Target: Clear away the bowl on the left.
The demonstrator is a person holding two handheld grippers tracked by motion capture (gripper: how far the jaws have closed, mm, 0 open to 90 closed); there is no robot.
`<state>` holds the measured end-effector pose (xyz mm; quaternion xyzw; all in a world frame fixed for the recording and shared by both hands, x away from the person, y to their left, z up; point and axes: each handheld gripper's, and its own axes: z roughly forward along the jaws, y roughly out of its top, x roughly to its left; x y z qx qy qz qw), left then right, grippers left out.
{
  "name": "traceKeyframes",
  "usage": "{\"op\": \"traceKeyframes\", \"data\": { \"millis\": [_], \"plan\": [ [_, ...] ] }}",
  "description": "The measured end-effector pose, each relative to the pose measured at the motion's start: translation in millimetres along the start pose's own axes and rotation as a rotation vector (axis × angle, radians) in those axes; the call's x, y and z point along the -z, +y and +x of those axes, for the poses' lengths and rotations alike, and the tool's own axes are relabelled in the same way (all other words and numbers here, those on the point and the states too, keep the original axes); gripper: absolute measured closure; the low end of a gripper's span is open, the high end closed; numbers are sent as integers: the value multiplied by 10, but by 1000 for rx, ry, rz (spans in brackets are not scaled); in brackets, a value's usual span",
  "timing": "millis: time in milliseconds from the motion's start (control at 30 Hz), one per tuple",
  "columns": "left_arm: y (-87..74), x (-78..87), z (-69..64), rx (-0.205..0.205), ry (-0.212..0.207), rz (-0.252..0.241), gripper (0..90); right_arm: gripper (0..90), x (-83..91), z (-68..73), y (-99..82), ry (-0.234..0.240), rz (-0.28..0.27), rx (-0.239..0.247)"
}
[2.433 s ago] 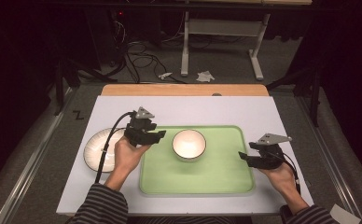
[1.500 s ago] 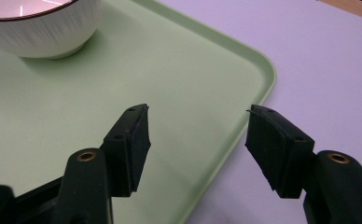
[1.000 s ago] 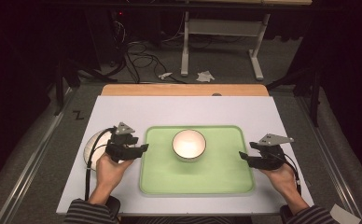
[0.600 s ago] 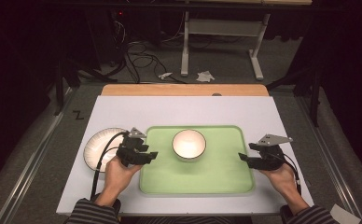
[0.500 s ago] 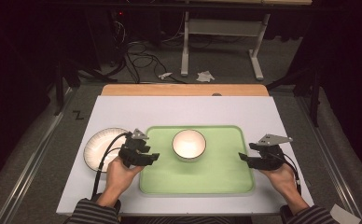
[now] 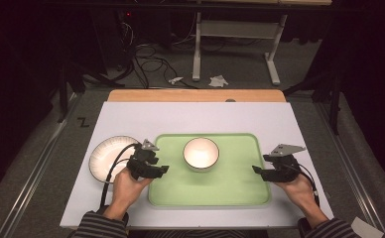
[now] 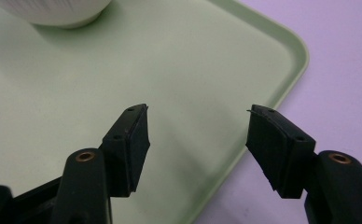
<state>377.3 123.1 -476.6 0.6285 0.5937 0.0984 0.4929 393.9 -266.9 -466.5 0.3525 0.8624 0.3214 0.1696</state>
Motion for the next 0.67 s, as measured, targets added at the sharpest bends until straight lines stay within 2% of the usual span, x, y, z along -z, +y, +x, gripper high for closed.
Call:
{"op": "traceKeyframes", "data": {
  "millis": [133, 433, 467, 500, 567, 667],
  "plan": [
    [-31, -6, -20, -22, -10, 12, 457, 402, -16, 21, -6, -2, 18, 6],
    [-17, 1, -5, -14, -17, 21, 453, 401, -45, 1, -9, 2, 41, 6],
    [15, 11, 29, 8, -13, 3, 455, 402, -43, 15, -5, -1, 40, 16],
    [15, 11, 29, 8, -13, 3, 454, 402, -43, 15, -5, -1, 40, 16],
    [50, 36, 43, 65, -35, -2, 451, 402, -6, 23, -3, -6, 27, 14],
    [15, 20, 15, 44, -36, 18, 452, 402, -14, 16, -5, -4, 28, 15]
  ]
}}
